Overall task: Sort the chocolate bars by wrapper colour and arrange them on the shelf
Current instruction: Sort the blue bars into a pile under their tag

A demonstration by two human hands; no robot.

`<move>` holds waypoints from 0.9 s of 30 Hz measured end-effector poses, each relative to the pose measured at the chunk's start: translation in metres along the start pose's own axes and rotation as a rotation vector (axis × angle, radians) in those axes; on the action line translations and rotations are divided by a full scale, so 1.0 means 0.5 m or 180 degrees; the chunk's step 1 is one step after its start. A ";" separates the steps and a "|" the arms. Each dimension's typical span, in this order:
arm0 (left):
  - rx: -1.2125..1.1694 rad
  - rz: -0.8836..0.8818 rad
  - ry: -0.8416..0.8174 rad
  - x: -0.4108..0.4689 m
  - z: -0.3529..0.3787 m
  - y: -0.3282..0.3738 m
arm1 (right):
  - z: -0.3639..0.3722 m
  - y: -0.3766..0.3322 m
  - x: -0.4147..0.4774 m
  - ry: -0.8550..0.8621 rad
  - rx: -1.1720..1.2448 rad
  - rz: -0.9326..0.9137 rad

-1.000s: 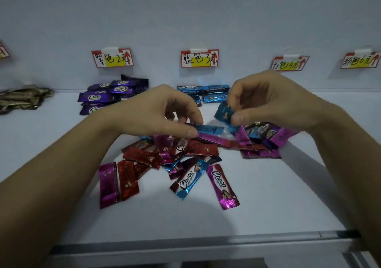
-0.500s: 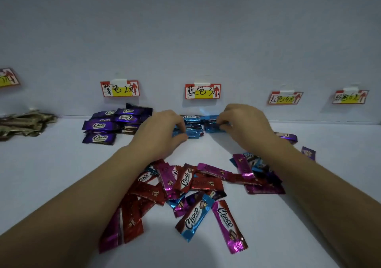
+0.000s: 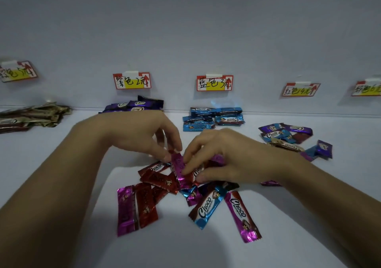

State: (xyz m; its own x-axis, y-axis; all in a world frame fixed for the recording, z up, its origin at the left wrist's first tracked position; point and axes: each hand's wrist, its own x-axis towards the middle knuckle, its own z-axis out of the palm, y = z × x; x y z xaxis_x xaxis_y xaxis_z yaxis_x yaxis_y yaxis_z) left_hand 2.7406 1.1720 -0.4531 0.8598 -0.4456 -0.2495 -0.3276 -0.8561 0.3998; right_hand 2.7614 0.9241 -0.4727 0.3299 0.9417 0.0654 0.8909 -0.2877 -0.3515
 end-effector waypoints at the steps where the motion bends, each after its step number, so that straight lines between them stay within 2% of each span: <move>1: -0.0061 -0.0069 -0.0165 -0.005 -0.001 -0.002 | 0.002 -0.002 0.002 -0.0069 -0.0006 -0.0003; 4: -0.0006 -0.0140 -0.0148 -0.002 0.005 -0.006 | -0.007 0.007 -0.007 -0.0032 0.0094 0.0105; 8: -0.0185 0.0048 -0.0003 0.015 0.020 0.008 | -0.011 0.022 -0.020 0.0161 -0.0151 0.0296; 12: -0.0397 0.0271 0.0003 0.016 0.026 0.033 | -0.001 -0.011 -0.013 0.0603 0.0035 0.0015; 16: -0.0661 0.0276 -0.0013 0.009 0.018 0.027 | 0.008 -0.029 -0.004 0.0174 -0.0229 -0.0128; 22: -0.0698 0.0189 -0.0031 0.010 0.016 0.014 | -0.016 0.017 -0.022 0.0112 -0.0150 0.0361; 25: -0.0749 0.0130 -0.0049 0.009 0.016 0.014 | -0.016 0.026 -0.023 0.0156 -0.0030 0.0442; 27: -0.0770 0.0135 -0.0061 0.007 0.016 0.014 | -0.021 0.024 -0.027 -0.0015 0.0021 0.0412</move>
State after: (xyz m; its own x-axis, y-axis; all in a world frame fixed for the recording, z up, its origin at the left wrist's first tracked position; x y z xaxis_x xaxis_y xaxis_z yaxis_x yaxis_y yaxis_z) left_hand 2.7382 1.1621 -0.4582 0.8390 -0.4865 -0.2437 -0.2578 -0.7499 0.6093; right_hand 2.7712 0.9061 -0.4678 0.4405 0.8976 0.0146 0.8388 -0.4058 -0.3629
